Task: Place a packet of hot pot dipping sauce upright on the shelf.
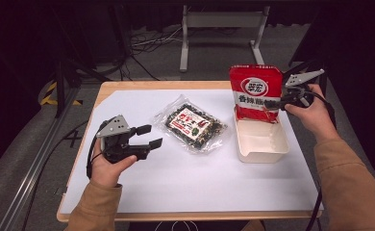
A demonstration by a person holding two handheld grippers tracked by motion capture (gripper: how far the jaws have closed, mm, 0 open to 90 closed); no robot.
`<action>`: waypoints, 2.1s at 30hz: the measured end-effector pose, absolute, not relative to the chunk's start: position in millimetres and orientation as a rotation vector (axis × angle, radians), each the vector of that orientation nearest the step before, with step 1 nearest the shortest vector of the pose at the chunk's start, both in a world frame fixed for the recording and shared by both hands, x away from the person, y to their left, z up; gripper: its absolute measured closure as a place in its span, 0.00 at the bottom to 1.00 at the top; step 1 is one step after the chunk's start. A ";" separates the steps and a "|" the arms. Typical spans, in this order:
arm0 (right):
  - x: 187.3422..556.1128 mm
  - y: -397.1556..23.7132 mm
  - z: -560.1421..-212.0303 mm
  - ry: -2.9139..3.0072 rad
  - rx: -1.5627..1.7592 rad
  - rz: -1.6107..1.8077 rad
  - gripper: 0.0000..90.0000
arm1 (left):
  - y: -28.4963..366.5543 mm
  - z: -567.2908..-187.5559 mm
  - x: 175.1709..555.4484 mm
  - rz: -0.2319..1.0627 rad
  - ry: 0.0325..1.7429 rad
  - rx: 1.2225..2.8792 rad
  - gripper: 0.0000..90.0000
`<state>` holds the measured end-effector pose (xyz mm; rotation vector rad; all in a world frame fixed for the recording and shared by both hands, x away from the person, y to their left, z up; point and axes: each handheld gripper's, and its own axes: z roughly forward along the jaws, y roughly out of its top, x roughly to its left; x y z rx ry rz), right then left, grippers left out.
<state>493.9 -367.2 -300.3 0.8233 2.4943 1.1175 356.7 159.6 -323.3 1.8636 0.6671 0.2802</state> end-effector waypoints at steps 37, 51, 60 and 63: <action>503.3 -370.7 -349.1 2.406 0.945 0.965 0.99 | 154.5 -325.5 362.4 0.257 0.653 1.872 0.41; 499.1 -370.6 -357.0 2.397 0.983 0.885 0.92 | 151.6 -327.4 366.1 0.240 0.658 1.879 0.40; 489.1 -374.3 -345.9 2.317 1.003 0.976 0.58 | 150.6 -328.7 371.3 0.259 0.683 1.889 0.33; 483.7 -376.5 -340.5 2.285 1.002 1.005 0.51 | 149.4 -330.7 373.7 0.274 0.696 1.905 0.31</action>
